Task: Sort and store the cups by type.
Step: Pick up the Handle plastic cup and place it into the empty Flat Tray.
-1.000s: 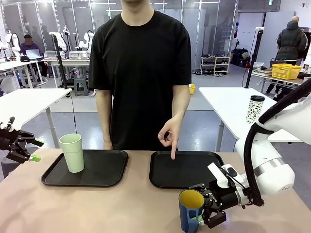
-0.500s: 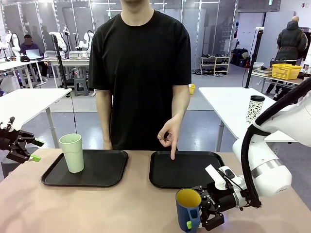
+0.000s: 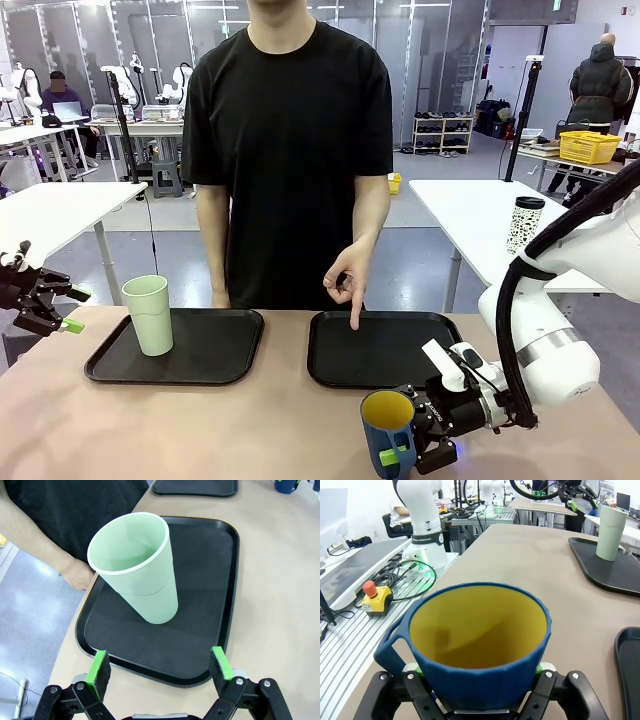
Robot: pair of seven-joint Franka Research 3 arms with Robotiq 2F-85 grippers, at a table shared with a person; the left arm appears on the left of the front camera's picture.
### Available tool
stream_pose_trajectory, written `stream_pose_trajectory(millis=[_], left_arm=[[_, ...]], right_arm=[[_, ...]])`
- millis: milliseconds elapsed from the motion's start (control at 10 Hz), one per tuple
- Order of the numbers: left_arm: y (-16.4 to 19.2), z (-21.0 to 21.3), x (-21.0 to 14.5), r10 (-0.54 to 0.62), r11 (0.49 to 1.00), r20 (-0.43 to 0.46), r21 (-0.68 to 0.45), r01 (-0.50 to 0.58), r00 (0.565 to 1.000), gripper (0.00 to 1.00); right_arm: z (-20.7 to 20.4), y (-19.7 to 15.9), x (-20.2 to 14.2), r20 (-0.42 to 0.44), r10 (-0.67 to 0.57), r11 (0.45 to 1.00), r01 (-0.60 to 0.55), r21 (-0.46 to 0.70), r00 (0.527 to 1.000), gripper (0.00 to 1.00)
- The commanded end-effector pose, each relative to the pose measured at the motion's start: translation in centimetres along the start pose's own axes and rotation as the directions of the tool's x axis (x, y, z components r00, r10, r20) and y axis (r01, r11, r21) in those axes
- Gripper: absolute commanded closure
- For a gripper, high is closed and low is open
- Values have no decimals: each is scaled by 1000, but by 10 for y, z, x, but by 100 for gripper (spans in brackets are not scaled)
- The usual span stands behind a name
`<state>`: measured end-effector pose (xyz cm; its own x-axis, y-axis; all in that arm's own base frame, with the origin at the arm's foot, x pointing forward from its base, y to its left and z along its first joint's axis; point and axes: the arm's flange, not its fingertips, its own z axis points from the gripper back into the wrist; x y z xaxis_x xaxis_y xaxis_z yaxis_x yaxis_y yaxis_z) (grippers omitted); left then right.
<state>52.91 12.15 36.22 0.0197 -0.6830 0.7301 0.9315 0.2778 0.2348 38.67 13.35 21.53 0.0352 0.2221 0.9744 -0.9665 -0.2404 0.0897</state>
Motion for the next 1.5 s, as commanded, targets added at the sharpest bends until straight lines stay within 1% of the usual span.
stream_pose_trajectory(millis=[0,100,400,600,800,900,1300,1400], left_arm=[[4,1,-2,-20,1000,20,-5,21,1000,0],[4,1,-2,-20,1000,20,-5,21,1000,0],[4,1,-2,-20,1000,20,-5,21,1000,0],[4,1,-2,-20,1000,20,-5,21,1000,0],[4,1,-2,-20,1000,20,-5,21,1000,0],[4,1,-2,-20,1000,20,-5,21,1000,0],[4,1,-2,-20,1000,20,-5,21,1000,0],[4,1,-2,-20,1000,20,-5,21,1000,0]], right_arm=[[-6,2,-11,46,44,999,-43,-34,998,51],[4,-4,6,30,26,997,-24,-73,999,51],[39,-5,59,15,31,991,-29,-129,999,51],[57,-2,82,17,49,986,-46,-158,999,51],[63,4,91,23,47,983,-42,-180,999,51],[62,-9,84,3,74,984,-72,-163,997,51],[62,-9,84,3,74,984,-72,-163,997,51],[63,-5,83,6,62,984,-60,-167,998,27]])
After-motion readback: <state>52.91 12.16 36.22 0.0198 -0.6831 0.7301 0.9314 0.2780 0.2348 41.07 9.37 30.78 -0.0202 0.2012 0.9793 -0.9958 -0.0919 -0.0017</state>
